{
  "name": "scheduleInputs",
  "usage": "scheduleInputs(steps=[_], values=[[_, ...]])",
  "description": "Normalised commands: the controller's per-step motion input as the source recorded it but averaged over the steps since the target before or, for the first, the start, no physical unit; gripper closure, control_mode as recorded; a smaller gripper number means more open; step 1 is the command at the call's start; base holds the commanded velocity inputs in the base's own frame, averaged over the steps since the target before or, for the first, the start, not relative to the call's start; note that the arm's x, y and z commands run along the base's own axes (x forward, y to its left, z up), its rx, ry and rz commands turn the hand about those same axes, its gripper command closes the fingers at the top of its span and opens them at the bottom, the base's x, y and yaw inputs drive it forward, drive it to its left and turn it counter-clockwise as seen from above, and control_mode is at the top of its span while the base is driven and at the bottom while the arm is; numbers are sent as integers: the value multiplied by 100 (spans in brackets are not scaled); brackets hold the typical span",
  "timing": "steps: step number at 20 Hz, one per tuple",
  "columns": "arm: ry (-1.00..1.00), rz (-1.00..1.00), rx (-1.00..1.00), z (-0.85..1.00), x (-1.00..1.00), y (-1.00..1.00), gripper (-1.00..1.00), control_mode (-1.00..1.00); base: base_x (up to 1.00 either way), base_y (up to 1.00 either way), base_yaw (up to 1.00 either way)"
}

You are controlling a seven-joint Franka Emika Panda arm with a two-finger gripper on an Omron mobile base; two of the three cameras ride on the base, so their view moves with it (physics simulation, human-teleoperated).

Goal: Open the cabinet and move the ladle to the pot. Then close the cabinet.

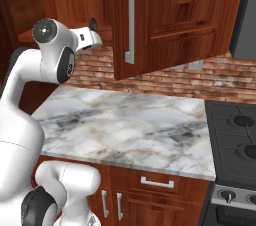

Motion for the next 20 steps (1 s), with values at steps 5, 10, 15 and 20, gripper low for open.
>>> scheduleInputs(steps=[5, 10, 15, 20], values=[[0, -2, -2, 0, 30, 0, -100, -100, 0, 0, 0], [0, -3, 0, 0, 20, 0, -100, -100, 0, 0, 0], [0, -3, 0, 14, 9, 3, -100, -100, 0, 0, 0], [-4, -2, 0, 4, 11, 17, -100, -100, 0, 0, 0]])
